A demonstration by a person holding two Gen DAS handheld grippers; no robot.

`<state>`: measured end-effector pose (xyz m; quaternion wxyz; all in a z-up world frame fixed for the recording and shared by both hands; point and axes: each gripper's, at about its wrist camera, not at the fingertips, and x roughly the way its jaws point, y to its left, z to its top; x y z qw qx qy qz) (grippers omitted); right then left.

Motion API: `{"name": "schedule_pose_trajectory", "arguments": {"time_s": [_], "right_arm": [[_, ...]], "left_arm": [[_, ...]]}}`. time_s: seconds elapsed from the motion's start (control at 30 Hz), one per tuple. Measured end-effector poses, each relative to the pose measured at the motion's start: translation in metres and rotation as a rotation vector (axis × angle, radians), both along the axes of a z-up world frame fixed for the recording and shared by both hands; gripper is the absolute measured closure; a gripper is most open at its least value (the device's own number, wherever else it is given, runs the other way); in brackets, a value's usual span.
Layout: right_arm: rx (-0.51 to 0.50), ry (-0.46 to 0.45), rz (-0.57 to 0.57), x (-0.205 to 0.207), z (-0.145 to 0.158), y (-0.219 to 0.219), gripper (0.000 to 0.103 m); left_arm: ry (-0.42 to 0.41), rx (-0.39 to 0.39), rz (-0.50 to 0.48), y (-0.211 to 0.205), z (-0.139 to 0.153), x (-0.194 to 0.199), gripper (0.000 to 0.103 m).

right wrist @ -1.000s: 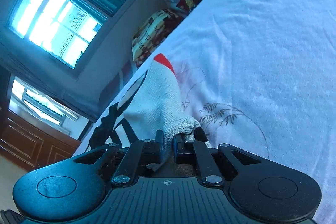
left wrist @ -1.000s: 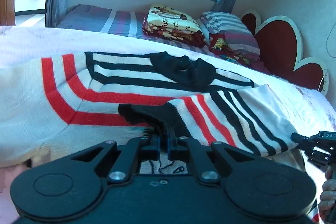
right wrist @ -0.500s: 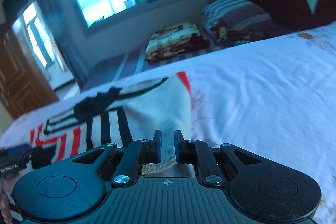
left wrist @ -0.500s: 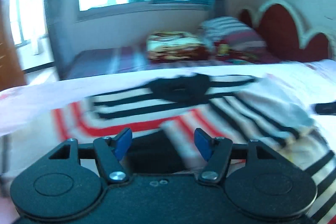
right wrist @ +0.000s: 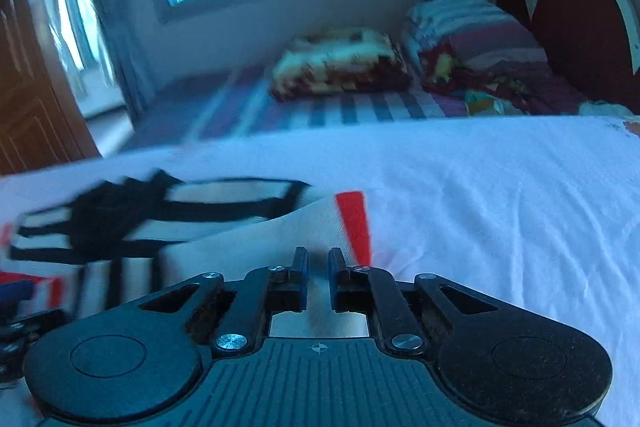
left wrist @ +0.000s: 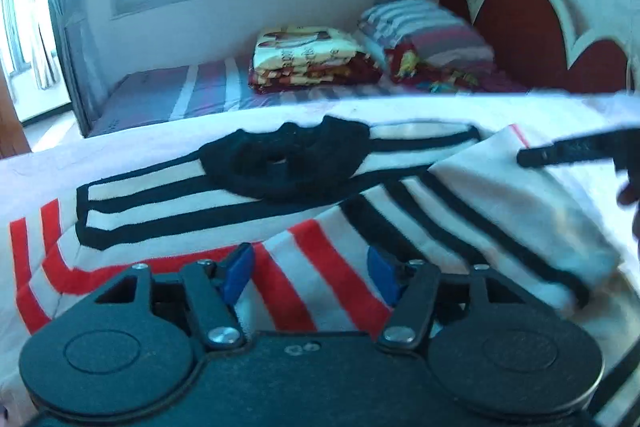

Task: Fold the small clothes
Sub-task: 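Open the right gripper and release the sleeve onto the sweater, then grasp the black cuff of the other sleeve with the left gripper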

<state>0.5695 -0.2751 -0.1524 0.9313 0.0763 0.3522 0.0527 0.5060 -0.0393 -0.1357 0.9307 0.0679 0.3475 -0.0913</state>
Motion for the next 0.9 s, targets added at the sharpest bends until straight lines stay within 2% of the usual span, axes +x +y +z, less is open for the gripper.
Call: {"name": "schedule_pose_trajectory", "arguments": {"time_s": [0.07, 0.13, 0.2, 0.27, 0.33, 0.37, 0.4, 0.5, 0.53, 0.57, 0.6, 0.67, 0.7, 0.8, 0.9], "right_arm": [[0.005, -0.007, -0.012, 0.012, -0.003, -0.008, 0.095], [0.015, 0.012, 0.0, 0.013, 0.0, -0.013, 0.095], [0.033, -0.019, 0.023, -0.008, 0.011, -0.015, 0.095], [0.055, -0.041, 0.076, -0.035, 0.015, -0.012, 0.095], [0.016, 0.012, 0.11, -0.055, 0.004, -0.004, 0.095], [-0.007, 0.011, 0.101, -0.064, 0.001, -0.002, 0.095], [-0.021, -0.013, 0.089, -0.076, 0.006, 0.0, 0.095], [0.024, -0.067, 0.083, -0.107, 0.015, 0.0, 0.095], [0.02, -0.066, 0.084, -0.113, 0.013, 0.002, 0.095], [0.02, -0.033, 0.089, -0.115, 0.008, 0.006, 0.095], [0.021, 0.023, 0.099, -0.113, 0.002, 0.011, 0.095], [-0.002, 0.017, 0.09, -0.118, 0.006, 0.016, 0.095], [0.006, 0.013, 0.079, -0.123, 0.012, 0.017, 0.095], [0.05, -0.023, 0.047, -0.141, 0.026, 0.015, 0.094], [0.055, -0.017, 0.008, -0.156, 0.03, 0.014, 0.094]], "left_arm": [[-0.005, -0.011, 0.005, 0.003, -0.004, 0.006, 0.036], [-0.002, -0.015, 0.024, 0.007, 0.001, 0.005, 0.039], [-0.031, -0.014, 0.054, 0.014, 0.008, -0.007, 0.041], [0.01, -0.017, 0.081, 0.02, 0.002, -0.013, 0.04], [-0.004, -0.016, 0.104, 0.023, -0.001, -0.021, 0.038], [-0.002, -0.016, 0.12, 0.024, 0.003, -0.027, 0.039], [-0.018, -0.014, 0.135, 0.024, 0.008, -0.035, 0.041], [-0.083, -0.006, 0.169, 0.03, 0.016, -0.064, 0.04], [-0.073, 0.007, 0.17, 0.031, 0.013, -0.068, 0.039], [-0.028, 0.027, 0.163, 0.031, 0.006, -0.066, 0.038], [-0.025, 0.012, 0.159, 0.034, 0.001, -0.067, 0.037], [-0.008, -0.016, 0.176, 0.042, 0.009, -0.066, 0.036], [-0.025, -0.023, 0.195, 0.047, 0.016, -0.069, 0.038], [-0.065, -0.052, 0.244, 0.073, 0.026, -0.088, 0.038], [-0.077, -0.075, 0.34, 0.125, 0.029, -0.114, 0.039]]}}
